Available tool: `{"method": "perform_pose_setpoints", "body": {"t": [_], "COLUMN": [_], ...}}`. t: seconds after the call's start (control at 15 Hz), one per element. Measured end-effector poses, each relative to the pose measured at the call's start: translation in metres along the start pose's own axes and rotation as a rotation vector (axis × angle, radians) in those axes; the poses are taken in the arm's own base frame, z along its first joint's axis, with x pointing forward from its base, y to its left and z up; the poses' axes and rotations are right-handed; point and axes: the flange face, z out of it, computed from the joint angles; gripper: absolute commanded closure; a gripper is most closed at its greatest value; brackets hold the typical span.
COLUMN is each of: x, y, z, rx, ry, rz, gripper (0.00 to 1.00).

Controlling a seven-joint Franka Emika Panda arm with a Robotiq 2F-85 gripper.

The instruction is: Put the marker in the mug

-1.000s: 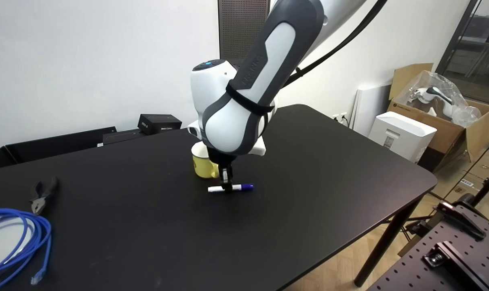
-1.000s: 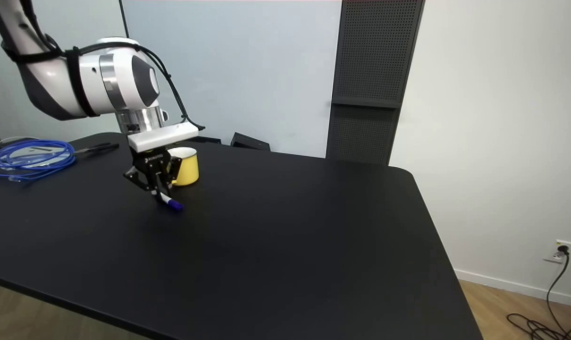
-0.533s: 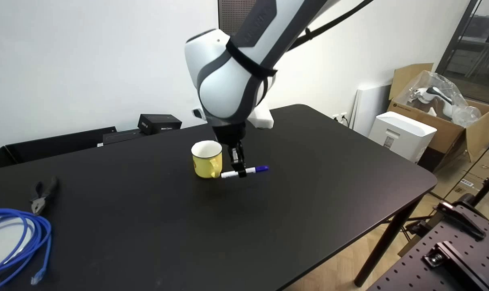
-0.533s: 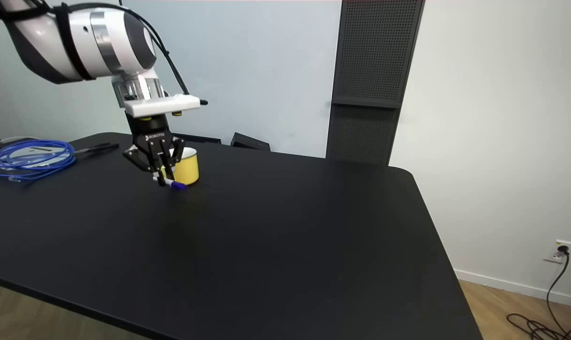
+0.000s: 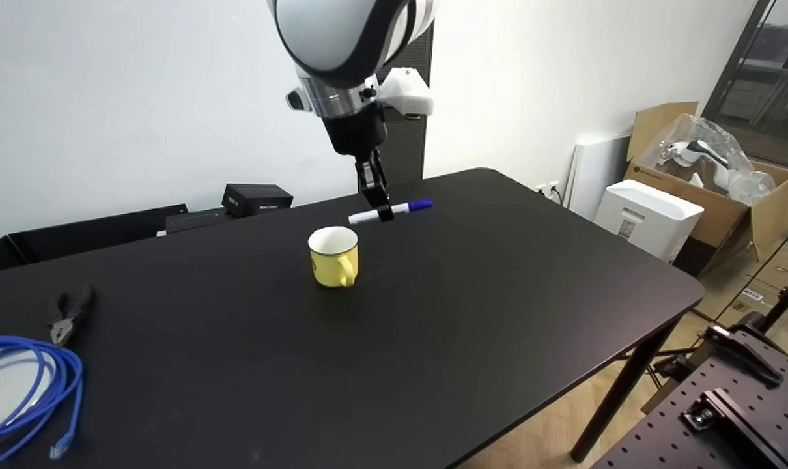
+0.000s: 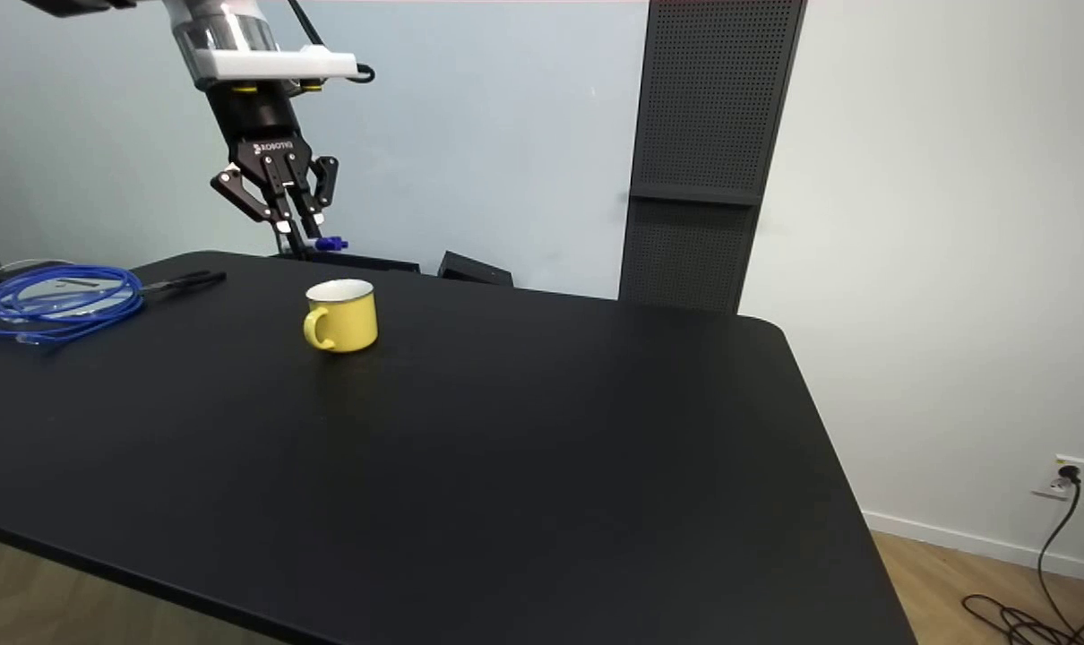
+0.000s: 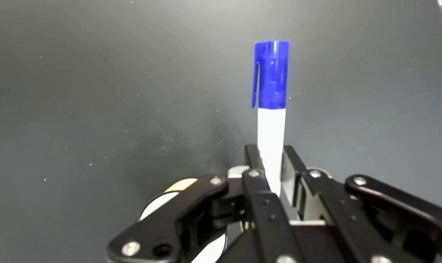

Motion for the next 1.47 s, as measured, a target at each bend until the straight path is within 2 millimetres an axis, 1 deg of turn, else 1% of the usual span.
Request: {"method": "perform_pose_setpoints", "body": {"t": [0.07, 0.2, 0.27, 0.4, 0.47, 0.6, 0.67, 0.73, 0.93, 1.2, 1.33, 1.47], "x": [0.002, 0.006, 0.008, 0.015, 0.018, 0.025, 0.027, 0.029, 0.03, 0.033, 0.038, 0.047], "y": [0.004, 0.01, 0.013, 0.02, 0.024, 0.033, 0.035, 0.037, 0.037, 0.034, 0.036, 0.04], "z": [-0.008, -0.014, -0.012, -0.001, 0.007, 0.026, 0.032, 0.035, 0.037, 0.051, 0.057, 0.059], "rx": [-0.012, -0.025, -0.027, -0.025, -0.018, 0.001, 0.008, 0.011, 0.014, 0.027, 0.017, -0.004], "ry": [0.001, 0.001, 0.001, -0.009, -0.016, -0.028, -0.031, -0.033, -0.033, -0.069, -0.087, -0.092], "rz": [0.0, 0.002, 0.006, 0.023, 0.035, 0.05, 0.053, 0.056, 0.053, 0.04, 0.027, 0.012], "gripper": [0.95, 0.95, 0.95, 0.95, 0.82, 0.82, 0.82, 0.95, 0.95, 0.95, 0.95, 0.95]}}
